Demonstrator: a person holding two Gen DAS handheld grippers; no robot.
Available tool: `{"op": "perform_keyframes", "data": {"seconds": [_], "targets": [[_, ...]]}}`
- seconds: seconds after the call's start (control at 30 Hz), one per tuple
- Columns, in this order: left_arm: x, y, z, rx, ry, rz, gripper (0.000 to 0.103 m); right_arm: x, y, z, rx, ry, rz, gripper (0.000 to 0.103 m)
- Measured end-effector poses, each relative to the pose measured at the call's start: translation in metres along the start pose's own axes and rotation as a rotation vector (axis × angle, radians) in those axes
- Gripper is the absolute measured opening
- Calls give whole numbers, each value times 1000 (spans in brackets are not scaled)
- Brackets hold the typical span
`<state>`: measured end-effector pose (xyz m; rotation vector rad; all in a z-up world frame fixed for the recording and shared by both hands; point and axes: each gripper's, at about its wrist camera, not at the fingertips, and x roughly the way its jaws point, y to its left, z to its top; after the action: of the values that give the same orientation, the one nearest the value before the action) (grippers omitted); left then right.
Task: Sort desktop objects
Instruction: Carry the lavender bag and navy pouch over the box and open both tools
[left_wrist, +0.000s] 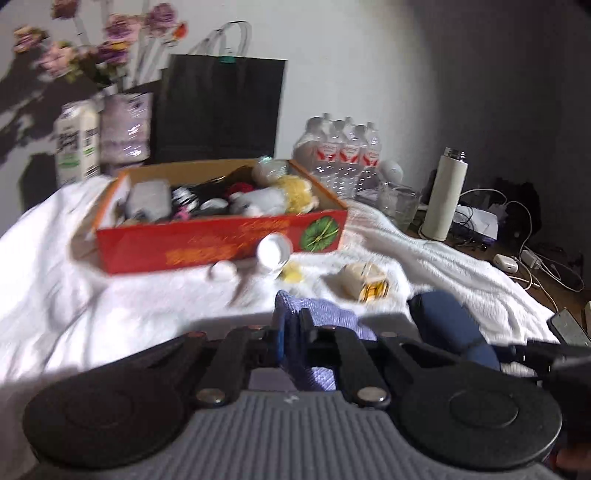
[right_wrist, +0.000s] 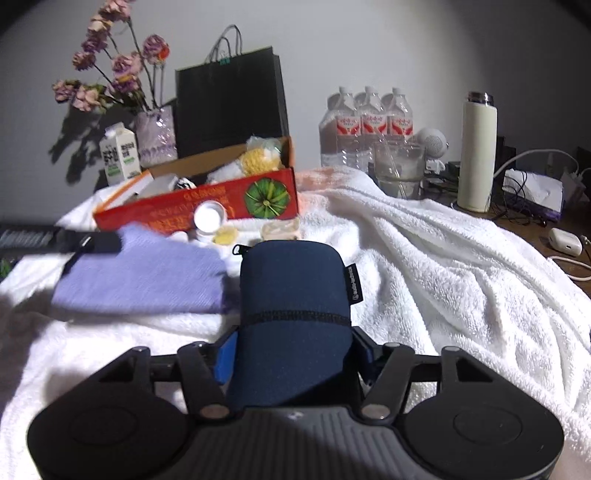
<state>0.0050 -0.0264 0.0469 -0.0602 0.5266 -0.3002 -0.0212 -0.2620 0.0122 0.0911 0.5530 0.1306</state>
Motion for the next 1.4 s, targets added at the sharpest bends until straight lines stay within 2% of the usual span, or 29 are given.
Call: {"op": "perform_keyframes", "data": {"seconds": [0.13,0.33,0.5,0.7,0.83,1.07,1.17,1.23,1.3,1.4], "targets": [[-36,17,-15,-56,-2,51,8,-22,19,-2,-8,-35,67,60],[-96,22,-38,-65,-72,133,7,-48,61,-10,-97,-59,146,60],[-126,19,-44,-49,-125,120,7,-66,83,-10,-149,-86,164,60],[-136,23,-27,-40,-216,101,7,-80,86,-1,-151,-127,152,60],[-123,31,-4,-32,-243,78,7,-70,82,12,-146,-111,157,60],[-83,57,74,48,-259,28,7,-41,77,68,-195,-114,186,60],[-52,75,107,33,-218,-6,7,-23,75,101,-224,-131,183,60],[-25,83,129,48,-187,-3,7,-5,73,128,-221,-135,189,60],[5,88,148,37,-154,0,7,20,71,157,-218,-131,194,60],[53,96,171,1,-91,-36,7,68,72,197,-192,-91,200,60]]}}
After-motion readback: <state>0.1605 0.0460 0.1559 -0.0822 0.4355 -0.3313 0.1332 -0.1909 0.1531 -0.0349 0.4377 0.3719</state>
